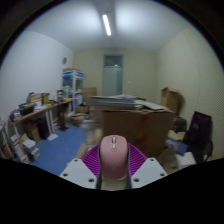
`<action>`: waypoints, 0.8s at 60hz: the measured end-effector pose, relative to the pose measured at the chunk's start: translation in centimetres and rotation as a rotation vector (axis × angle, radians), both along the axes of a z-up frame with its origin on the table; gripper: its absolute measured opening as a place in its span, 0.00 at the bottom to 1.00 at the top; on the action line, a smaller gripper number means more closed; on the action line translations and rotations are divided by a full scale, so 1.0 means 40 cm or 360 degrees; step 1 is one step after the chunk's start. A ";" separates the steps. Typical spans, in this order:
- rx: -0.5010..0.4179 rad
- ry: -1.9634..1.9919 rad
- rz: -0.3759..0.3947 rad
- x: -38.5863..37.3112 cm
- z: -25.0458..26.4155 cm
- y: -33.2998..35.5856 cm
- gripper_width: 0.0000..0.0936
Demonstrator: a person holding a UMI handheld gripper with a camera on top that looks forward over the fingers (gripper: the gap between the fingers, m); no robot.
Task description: Arrange mouse
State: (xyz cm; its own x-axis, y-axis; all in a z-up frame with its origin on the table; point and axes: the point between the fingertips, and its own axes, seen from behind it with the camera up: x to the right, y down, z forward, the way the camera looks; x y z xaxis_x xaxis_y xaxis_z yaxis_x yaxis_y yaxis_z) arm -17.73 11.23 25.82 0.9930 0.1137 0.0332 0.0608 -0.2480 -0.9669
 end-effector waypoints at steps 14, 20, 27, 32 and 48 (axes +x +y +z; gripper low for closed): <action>-0.0408 -0.0054 -0.0214 0.432 -0.395 0.071 0.35; -0.0592 -0.0034 -0.0148 0.444 -0.568 0.054 0.35; -0.0701 0.0005 -0.0130 0.453 -0.681 0.031 0.38; -0.0659 0.0076 -0.0135 0.450 -0.678 0.035 0.37; -0.0828 0.0084 -0.0146 0.444 -0.672 0.016 0.77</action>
